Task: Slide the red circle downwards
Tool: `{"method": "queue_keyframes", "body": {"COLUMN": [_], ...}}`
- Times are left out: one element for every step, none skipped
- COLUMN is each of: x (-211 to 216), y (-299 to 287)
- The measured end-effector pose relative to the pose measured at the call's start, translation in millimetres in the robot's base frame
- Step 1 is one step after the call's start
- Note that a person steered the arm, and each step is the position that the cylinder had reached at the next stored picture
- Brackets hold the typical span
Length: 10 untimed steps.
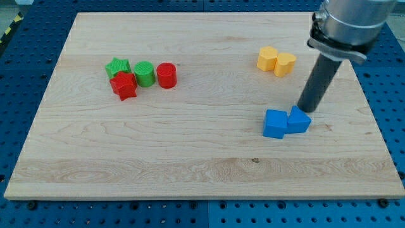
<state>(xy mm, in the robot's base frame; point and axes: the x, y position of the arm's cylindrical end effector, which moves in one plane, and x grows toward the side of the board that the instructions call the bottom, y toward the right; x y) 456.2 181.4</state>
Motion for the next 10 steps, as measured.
{"method": "queue_keyframes", "body": {"x": [-36.2,-64.2,-94.5,-104.3,-89.2,-86.4,-86.4,-85.9,-73.5,-50.7], "y": [-22.1,-84.7,-156.9,-224.5,-273.8,-274.6,-260.4,-249.3,-249.3,-249.3]}}
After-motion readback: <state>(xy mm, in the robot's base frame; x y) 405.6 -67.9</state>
